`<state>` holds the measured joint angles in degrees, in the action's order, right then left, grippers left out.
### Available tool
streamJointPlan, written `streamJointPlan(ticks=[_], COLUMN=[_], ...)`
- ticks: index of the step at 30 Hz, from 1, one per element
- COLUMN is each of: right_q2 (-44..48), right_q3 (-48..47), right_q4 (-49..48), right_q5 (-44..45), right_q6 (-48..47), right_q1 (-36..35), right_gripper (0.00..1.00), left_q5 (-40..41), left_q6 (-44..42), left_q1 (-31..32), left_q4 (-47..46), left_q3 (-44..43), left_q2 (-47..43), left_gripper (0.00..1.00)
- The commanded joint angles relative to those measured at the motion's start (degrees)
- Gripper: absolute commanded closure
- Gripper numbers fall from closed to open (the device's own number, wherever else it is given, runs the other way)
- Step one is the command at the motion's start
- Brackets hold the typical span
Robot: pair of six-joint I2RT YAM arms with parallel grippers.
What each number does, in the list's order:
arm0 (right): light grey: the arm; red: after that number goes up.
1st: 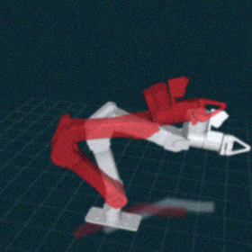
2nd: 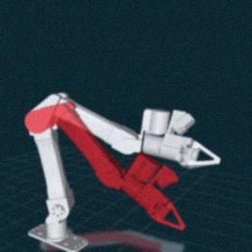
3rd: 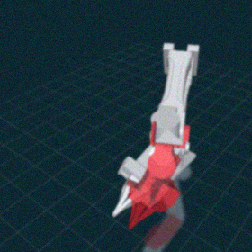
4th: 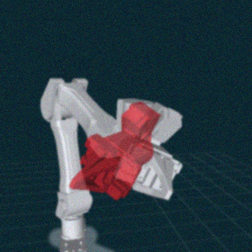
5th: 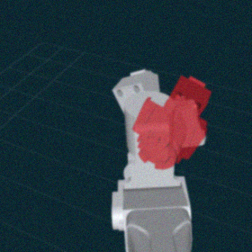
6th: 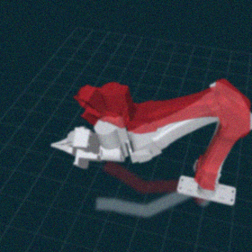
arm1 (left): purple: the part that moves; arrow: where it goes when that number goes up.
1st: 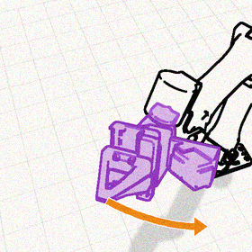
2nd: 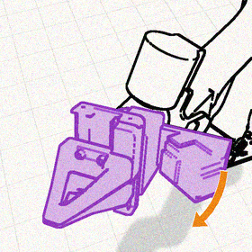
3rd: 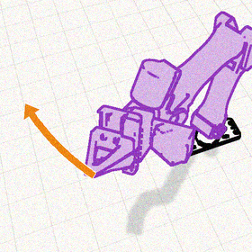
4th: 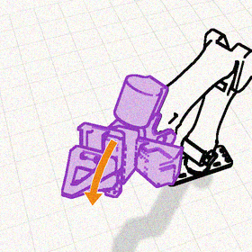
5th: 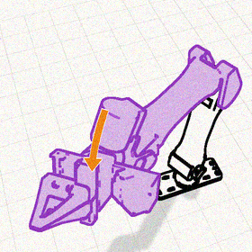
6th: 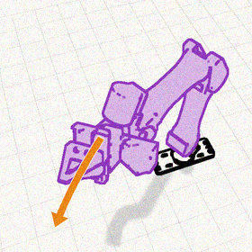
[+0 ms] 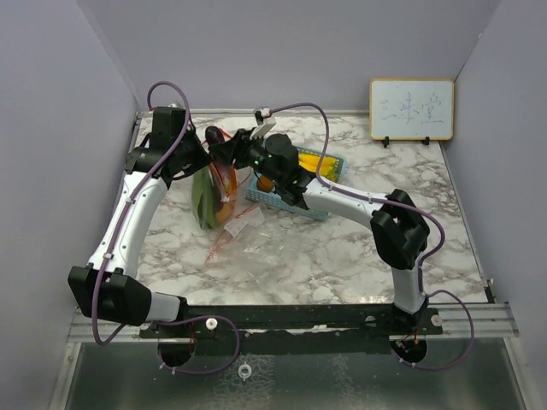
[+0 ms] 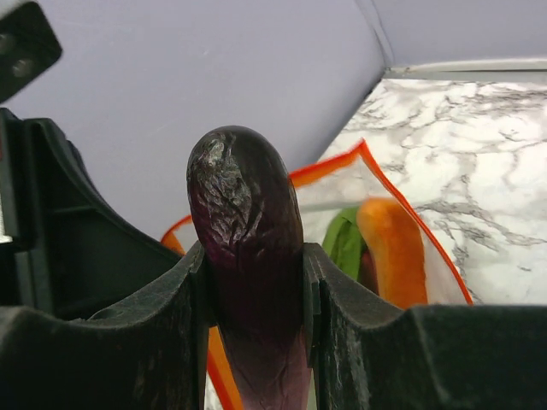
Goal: Place the food in the zip-top bag and seal the zipper
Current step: Place the fake vegetable in the zipper food storage bag.
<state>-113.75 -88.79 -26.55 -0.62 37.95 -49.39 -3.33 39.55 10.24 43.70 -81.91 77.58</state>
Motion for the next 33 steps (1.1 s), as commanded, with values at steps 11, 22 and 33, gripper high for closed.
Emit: streamJointPlan(ticks=[11, 22, 33], right_q2=[0.98, 4.21, 14.7], right_q3=[-0.91, 5.49, 7.67], right_q4=[2.25, 3.79, 8.63], right_q5=[12.28, 3.07, 9.7], right_q6=[-14.18, -11.31, -16.68], right_q1=[-0.27, -0.76, -0.64], right_gripper=[0.69, 0.58, 0.14], left_q5=[-5.81, -5.67, -5.91], left_q6=[3.36, 3.4, 3.69], left_q1=[0.22, 0.21, 0.19], left_q4=[-4.33, -4.14, -4.95], left_q3=[-0.92, -2.96, -2.21], left_q2=[0.1, 0.55, 0.94], left_gripper=[1.0, 1.0, 1.0])
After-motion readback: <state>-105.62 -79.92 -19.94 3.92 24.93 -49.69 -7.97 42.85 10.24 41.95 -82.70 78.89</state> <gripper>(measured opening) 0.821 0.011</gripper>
